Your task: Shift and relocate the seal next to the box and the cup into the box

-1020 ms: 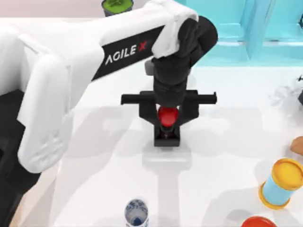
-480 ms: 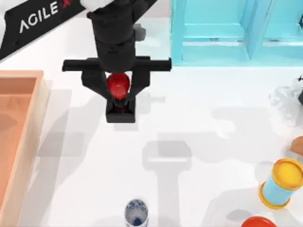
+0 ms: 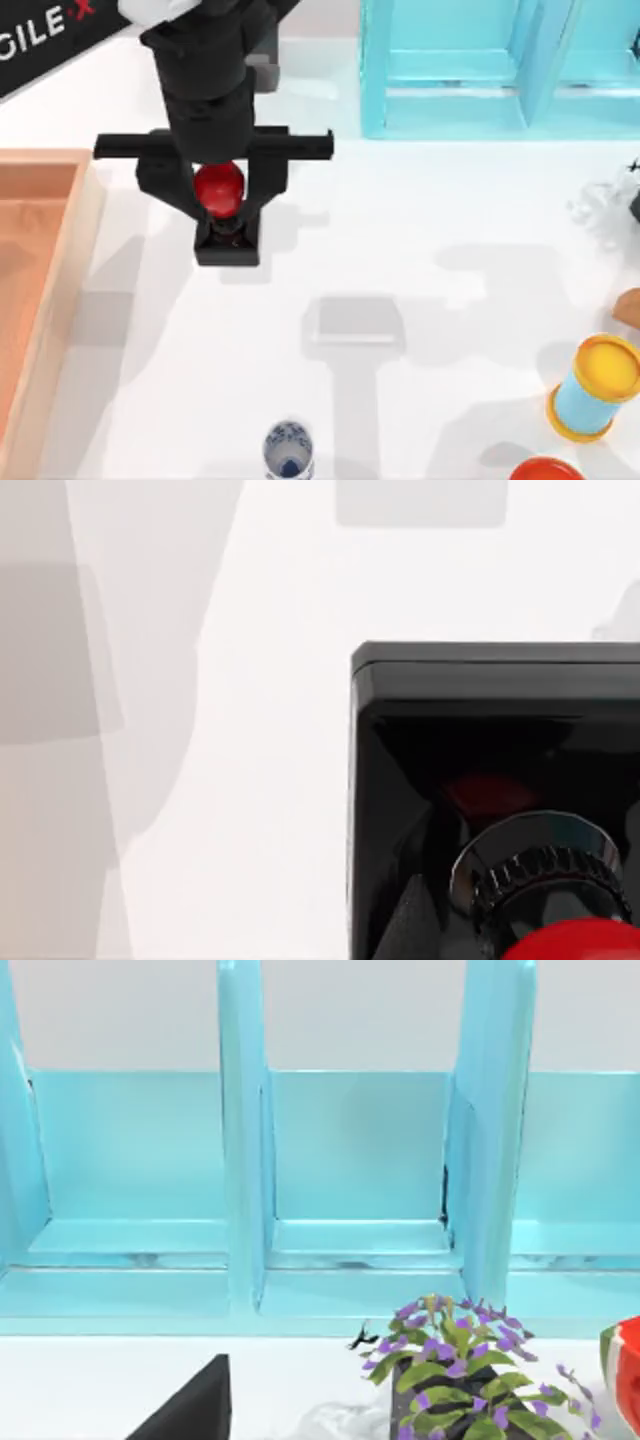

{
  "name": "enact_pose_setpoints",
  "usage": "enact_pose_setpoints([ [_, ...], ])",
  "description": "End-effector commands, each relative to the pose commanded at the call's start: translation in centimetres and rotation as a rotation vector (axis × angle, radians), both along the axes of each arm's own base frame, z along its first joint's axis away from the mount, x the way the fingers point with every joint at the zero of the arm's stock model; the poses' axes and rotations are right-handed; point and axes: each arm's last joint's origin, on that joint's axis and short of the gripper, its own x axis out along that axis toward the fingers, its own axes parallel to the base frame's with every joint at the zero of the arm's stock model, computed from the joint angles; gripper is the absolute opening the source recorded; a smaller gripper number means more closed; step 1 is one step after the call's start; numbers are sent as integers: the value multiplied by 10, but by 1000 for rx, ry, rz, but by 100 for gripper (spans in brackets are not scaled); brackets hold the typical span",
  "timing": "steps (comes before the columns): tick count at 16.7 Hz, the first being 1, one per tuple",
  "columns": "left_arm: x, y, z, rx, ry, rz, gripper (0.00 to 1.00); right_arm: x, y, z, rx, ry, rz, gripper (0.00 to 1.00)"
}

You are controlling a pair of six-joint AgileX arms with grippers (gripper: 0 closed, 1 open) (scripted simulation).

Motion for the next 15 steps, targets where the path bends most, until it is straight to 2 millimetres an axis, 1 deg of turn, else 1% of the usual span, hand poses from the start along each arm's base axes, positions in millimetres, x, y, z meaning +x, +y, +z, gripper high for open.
enact_pose_setpoints([
  [3, -20, 20, 9, -2, -6, -1, 0, 0, 0, 0, 0, 0, 0, 100],
  [6, -35, 35, 10, 4, 0, 1, 0, 0, 0, 0, 0, 0, 0, 100],
  [11, -73, 67, 12, 7, -2, 3, 0, 0, 0, 0, 0, 0, 0, 100],
  [13, -80, 74, 11, 7, -4, 2, 0, 0, 0, 0, 0, 0, 0, 100],
  [15, -81, 75, 11, 6, -5, 1, 0, 0, 0, 0, 0, 0, 0, 100],
])
